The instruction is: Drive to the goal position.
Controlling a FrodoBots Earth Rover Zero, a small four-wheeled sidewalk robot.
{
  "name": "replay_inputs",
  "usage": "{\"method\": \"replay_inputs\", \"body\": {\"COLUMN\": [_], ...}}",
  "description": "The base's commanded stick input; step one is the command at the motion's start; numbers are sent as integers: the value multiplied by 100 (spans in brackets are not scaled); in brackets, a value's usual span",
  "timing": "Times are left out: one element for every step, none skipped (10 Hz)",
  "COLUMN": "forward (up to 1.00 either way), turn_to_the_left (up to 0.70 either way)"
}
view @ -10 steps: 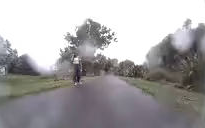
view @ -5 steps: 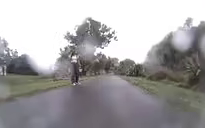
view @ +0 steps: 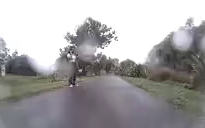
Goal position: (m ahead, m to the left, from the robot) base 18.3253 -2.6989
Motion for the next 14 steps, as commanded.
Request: {"method": "replay_inputs", "body": {"forward": [70,70,70,70,70,70,70,70,70,70,70,70,70,70], "turn_to_the_left": [0,0,0,0,0,0,0,0,0,0,0,0,0,0]}}
